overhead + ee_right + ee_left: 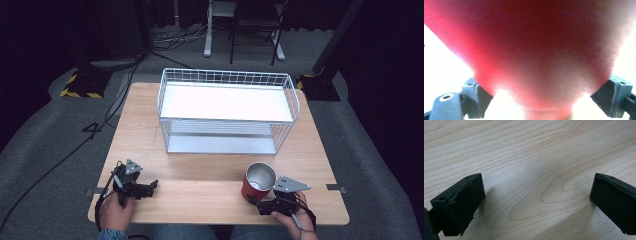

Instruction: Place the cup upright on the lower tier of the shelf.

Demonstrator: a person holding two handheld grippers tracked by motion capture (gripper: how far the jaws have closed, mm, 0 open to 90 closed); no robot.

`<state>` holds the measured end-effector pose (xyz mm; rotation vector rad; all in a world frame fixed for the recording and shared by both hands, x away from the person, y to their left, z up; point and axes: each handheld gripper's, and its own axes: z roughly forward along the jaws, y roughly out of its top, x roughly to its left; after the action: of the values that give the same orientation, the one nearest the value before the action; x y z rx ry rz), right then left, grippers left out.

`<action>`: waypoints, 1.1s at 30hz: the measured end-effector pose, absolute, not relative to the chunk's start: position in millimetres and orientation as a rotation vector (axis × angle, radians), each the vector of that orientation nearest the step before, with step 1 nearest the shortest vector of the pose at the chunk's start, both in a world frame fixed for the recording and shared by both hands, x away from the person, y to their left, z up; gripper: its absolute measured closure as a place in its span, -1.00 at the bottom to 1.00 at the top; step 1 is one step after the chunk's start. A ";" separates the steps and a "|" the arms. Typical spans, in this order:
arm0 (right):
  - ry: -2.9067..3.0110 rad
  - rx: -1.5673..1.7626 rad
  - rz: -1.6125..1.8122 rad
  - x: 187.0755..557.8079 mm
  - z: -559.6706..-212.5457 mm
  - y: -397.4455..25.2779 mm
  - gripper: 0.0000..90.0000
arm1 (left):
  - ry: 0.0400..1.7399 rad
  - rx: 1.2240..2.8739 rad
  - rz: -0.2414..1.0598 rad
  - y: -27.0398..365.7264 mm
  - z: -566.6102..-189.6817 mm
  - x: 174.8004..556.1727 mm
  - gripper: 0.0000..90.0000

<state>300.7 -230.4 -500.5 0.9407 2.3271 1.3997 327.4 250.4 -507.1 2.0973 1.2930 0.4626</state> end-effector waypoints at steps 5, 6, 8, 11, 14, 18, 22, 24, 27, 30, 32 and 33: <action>2.314 0.916 1.396 299.2 -500.6 -230.2 -0.64 | 1.293 2.099 0.464 250.4 -507.1 327.4 -1.00; 2.310 0.905 1.398 298.9 -500.7 -230.0 -0.64 | 1.293 2.099 0.464 250.5 -507.1 327.4 -1.00; 2.309 0.902 1.396 298.6 -500.7 -230.0 -0.64 | 1.295 2.094 0.464 250.2 -507.2 327.4 -1.00; 2.307 0.914 1.416 298.0 -500.6 -230.0 -0.64 | 1.293 2.098 0.463 250.4 -507.1 327.4 -1.00; 2.303 0.919 1.432 298.3 -500.5 -230.2 -0.64 | 1.293 2.097 0.463 250.4 -507.1 327.4 -1.00; 2.292 0.909 1.440 297.7 -497.5 -229.7 -0.64 | 1.295 2.094 0.463 250.2 -507.2 327.4 -1.00; 2.288 0.887 1.443 298.0 -491.8 -228.4 -0.63 | 1.295 2.094 0.463 250.2 -507.2 327.4 -1.00; 2.287 0.879 1.448 299.1 -488.4 -226.7 -0.64 | 1.295 2.094 0.463 250.2 -507.2 327.4 -1.00; 2.288 0.858 1.446 303.7 -480.6 -222.3 -0.64 | 1.293 2.097 0.463 250.4 -507.1 327.4 -1.00; 2.287 0.850 1.454 307.7 -474.7 -218.7 -0.63 | 1.295 2.094 0.463 250.2 -507.2 327.4 -1.00; 2.291 0.847 1.448 309.0 -472.8 -217.6 -0.63 | 1.293 2.098 0.463 250.4 -507.1 327.4 -1.00; 2.293 0.847 1.447 310.4 -471.3 -216.4 -0.64 | 1.293 2.099 0.463 250.5 -507.0 327.4 -1.00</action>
<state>310.4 -216.4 -471.3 0.8465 2.2926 1.4465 327.4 250.5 -507.0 2.0991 1.2926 0.4635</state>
